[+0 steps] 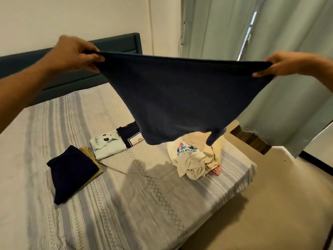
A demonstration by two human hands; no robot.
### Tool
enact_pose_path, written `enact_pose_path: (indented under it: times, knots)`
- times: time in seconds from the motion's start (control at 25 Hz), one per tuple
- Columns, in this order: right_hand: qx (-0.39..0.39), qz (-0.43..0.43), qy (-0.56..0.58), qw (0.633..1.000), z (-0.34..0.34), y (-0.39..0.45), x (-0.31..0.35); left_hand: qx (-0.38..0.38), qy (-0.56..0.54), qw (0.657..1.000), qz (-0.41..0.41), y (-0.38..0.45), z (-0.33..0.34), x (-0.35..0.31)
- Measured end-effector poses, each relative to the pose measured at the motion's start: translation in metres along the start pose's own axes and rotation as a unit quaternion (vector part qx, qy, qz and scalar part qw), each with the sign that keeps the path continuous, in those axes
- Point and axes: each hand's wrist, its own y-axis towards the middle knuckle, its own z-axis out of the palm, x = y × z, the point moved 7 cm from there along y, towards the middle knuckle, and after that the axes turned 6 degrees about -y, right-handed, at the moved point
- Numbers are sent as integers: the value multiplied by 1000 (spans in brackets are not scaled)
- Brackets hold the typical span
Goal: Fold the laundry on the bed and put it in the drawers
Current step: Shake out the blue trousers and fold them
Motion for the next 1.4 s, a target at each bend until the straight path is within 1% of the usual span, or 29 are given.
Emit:
enact_pose_path:
  times: [0.08,0.2,0.28,0.36,0.44,0.52,0.64,0.76,0.84,0.92,1.04,1.12,1.2,1.32,1.4]
  knots:
    - [-32,-3,66,997,-9,-5,8,-12,15,1000,18,-7,-24,5]
    - [-83,6,109,991,-5,-9,24,-8,18,1000,19,-22,-42,28]
    - [-73,20,135,988,7,-7,36,0,7,1000,4,-26,-39,49]
    - [-56,24,130,990,26,4,50,-4,-14,1000,-10,-18,-32,78]
    - [-59,26,120,991,45,31,55,-9,-21,999,-29,-1,-15,109]
    - [-57,21,129,990,65,68,62,-13,-10,999,-51,23,12,139]
    - [-52,47,139,988,94,141,57,-8,16,997,-70,70,66,184]
    - [-68,72,135,986,130,230,30,16,35,995,-95,128,136,236]
    - [-68,81,115,988,155,279,13,34,53,994,-94,160,187,266]
    - [-71,89,83,990,173,312,0,52,68,991,-105,181,226,281]
    - [-93,108,58,988,192,328,-15,70,75,989,-107,193,274,291]
    - [-134,103,67,983,197,325,-15,45,63,992,-102,188,289,293]
    - [-186,86,73,976,184,310,-8,-6,19,996,-92,181,278,292]
    - [-254,60,45,964,131,280,15,-65,-44,995,-61,177,234,268]
    - [-304,71,56,948,94,254,29,-113,-66,991,-29,168,196,247]
